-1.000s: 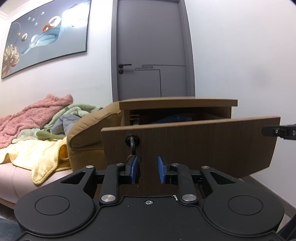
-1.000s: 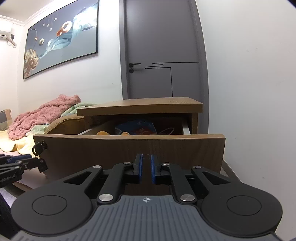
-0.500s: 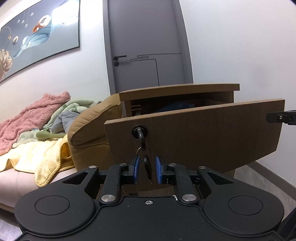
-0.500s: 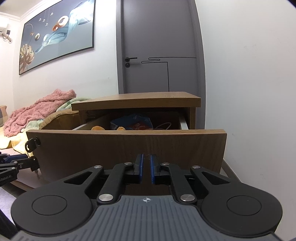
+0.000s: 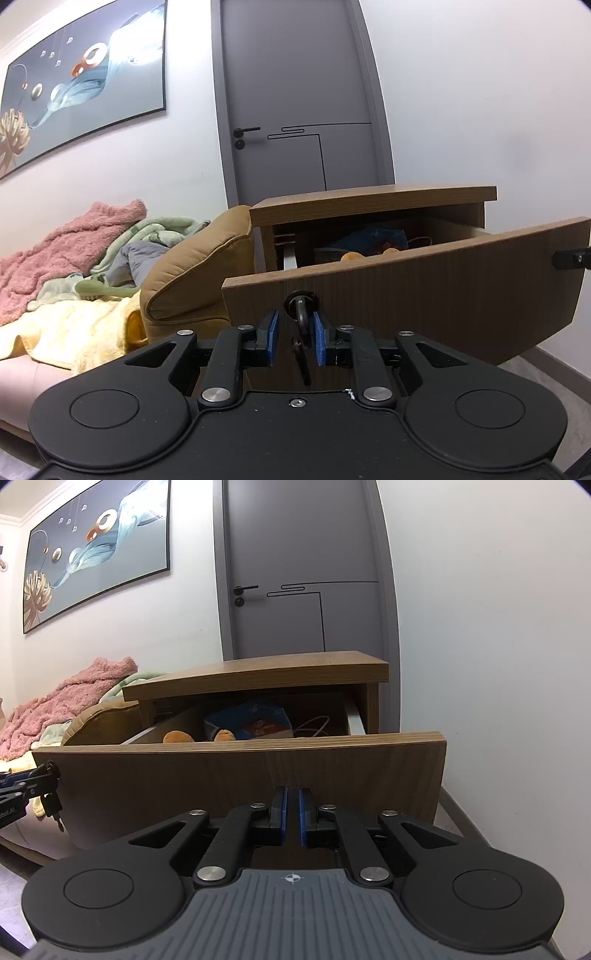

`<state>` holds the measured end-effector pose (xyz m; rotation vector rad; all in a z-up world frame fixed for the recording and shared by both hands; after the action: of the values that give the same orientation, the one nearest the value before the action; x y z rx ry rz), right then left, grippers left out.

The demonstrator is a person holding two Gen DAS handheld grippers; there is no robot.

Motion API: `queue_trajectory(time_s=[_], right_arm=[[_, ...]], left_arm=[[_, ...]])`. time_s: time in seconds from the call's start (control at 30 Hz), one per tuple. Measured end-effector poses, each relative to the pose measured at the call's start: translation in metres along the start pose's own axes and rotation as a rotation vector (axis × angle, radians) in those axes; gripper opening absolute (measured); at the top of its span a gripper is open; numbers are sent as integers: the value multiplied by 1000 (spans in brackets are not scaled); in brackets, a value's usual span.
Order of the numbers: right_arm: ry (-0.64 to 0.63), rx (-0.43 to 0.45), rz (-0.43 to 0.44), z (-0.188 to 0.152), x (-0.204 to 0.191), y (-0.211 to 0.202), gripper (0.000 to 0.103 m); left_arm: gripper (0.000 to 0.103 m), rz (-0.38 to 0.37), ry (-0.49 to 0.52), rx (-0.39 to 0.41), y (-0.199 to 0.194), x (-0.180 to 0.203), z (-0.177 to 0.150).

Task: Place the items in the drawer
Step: 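Push the drawer shut with the left tool while the right tool presses the drawer front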

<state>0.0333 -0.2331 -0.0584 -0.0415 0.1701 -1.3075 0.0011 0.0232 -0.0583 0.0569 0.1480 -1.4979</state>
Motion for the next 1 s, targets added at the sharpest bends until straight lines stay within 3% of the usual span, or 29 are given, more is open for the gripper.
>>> queue_trajectory(time_s=[0.5,1.0], right_arm=[[-6,-13,-2,4,-2,20,7],[-24,23,-24,5,-3,73,7]], left_arm=[[20,-4,34,5,20,5,4],[22,-11,32,4,76,-3,5]])
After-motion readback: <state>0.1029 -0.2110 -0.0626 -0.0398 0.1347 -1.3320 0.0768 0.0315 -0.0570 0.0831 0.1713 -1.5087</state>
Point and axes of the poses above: each gripper's, at about its wrist camera, not at the fingertips, and y roughly the way its jaws point, x to its right, z to its top, the point moved 4 cm from there along y, roughly the way its jaws point, and after that the axes turned 10 degrees about x, right-handed, at the moved point
